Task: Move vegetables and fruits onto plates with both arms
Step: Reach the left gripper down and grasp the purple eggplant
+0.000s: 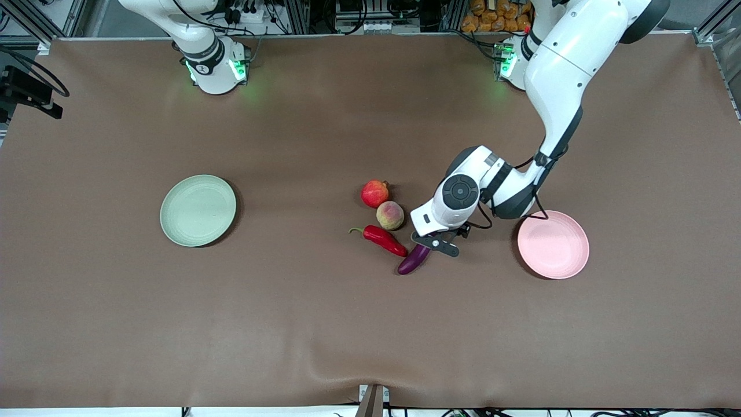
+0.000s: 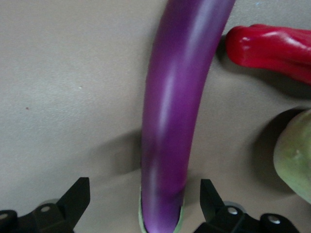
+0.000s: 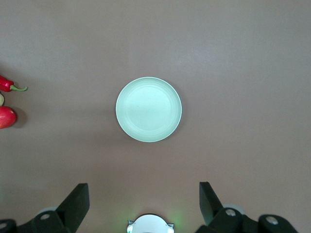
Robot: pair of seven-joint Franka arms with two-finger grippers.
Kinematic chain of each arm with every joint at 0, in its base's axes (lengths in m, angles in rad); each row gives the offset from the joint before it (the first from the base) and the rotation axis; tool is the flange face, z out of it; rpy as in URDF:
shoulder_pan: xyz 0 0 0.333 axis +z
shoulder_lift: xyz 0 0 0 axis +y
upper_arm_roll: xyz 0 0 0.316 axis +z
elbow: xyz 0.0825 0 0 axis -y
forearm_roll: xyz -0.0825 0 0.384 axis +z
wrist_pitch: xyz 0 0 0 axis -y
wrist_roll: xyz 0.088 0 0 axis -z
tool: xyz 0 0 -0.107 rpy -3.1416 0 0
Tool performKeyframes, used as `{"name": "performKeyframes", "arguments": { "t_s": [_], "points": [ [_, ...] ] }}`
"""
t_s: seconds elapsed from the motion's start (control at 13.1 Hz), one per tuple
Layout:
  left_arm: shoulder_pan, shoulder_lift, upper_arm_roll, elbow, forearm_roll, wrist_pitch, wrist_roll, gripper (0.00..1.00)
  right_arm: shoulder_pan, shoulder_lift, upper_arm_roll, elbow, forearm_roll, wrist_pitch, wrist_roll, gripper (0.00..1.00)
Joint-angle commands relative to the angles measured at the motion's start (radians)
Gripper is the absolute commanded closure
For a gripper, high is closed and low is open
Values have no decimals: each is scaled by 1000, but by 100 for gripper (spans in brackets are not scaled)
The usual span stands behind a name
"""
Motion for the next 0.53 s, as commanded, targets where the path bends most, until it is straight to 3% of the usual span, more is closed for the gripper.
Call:
{"name": "performKeyframes", "arguments": {
  "t_s": [0.0,0.15,0.31,0.46],
  "points": [
    [-7,21,0,25,41,8,-18,3,-21,1,13,7,21,-12,10,0],
    [-6,37,0,35,87,10,-18,25,-21,2,11,7,21,-10,10,0],
    [-7,51,0,48,91,10,-20,34,-21,2,11,7,21,-10,10,0],
    [-6,49,0,46,91,8,-20,66,-22,4,10,7,21,-10,12,0]
  ]
}}
